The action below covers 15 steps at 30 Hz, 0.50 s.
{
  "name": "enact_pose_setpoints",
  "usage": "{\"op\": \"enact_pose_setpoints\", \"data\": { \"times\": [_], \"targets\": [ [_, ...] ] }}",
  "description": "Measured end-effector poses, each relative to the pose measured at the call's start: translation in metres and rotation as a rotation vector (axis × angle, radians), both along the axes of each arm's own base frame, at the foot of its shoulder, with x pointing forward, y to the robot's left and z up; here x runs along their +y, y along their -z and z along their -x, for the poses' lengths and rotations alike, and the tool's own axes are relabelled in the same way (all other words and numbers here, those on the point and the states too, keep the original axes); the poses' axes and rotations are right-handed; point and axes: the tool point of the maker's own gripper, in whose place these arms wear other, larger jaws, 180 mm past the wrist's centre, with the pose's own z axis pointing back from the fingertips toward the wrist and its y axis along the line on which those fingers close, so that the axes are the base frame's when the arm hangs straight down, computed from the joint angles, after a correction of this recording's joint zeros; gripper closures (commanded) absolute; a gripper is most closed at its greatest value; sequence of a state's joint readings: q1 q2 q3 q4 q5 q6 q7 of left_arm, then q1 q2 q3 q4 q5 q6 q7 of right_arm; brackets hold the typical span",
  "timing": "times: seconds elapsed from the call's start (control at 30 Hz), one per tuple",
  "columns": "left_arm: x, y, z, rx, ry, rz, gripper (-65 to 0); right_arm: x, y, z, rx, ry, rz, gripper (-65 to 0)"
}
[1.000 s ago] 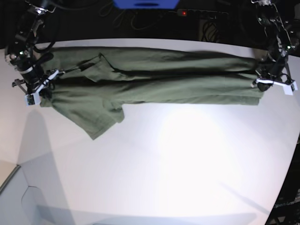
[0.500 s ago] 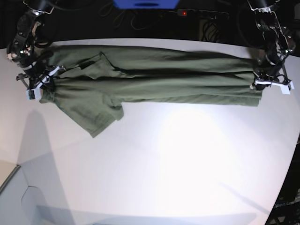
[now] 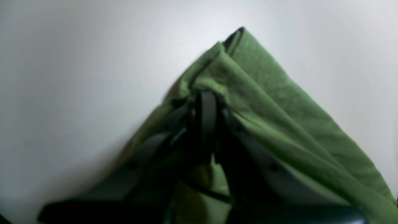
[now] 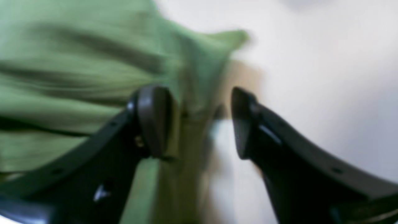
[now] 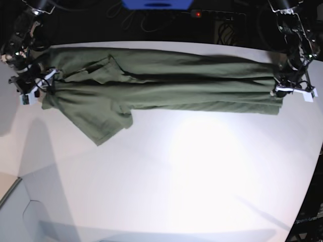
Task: Layout the t-shirt on the table in an organized manner, then fold the t-shirt properly
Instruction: 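Lay the folded hem down and adjust the right gripper's corner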
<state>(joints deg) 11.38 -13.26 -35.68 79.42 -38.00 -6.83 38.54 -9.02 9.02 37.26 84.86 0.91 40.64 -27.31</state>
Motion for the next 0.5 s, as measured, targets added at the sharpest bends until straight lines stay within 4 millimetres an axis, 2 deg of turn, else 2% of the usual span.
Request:
{"op": "enact_pose_setpoints", "data": {
  "times": [0.07, 0.13, 0.3, 0.4, 0.5],
  "targets": [
    [0.000, 0.000, 0.000, -0.001, 0.000, 0.001, -0.1, -0.016, -0.009, 0.004, -0.015, 0.039, 0.028, -35.2],
    [0.000, 0.000, 0.000, -0.001, -0.004, -0.001, -0.1, -0.023, -0.013, 0.002, -0.013, 0.048, 0.047, -35.2],
    [0.000, 0.000, 0.000, 0.000, -0.004, -0.003, -0.1, -0.019, -0.031, -0.027, -0.091, 0.046, 0.037, -35.4],
    [0.000, 0.000, 0.000, 0.000, -0.004, -0.003, -0.1, -0.018, -0.036, -0.035, -0.107, 0.044, 0.036, -35.5],
    [0.001, 0.000, 0.000, 0.000, -0.004, -0.003, -0.1, 0.000, -0.038, -0.055, -0.115, -0.002, 0.034, -35.5]
  ]
}}
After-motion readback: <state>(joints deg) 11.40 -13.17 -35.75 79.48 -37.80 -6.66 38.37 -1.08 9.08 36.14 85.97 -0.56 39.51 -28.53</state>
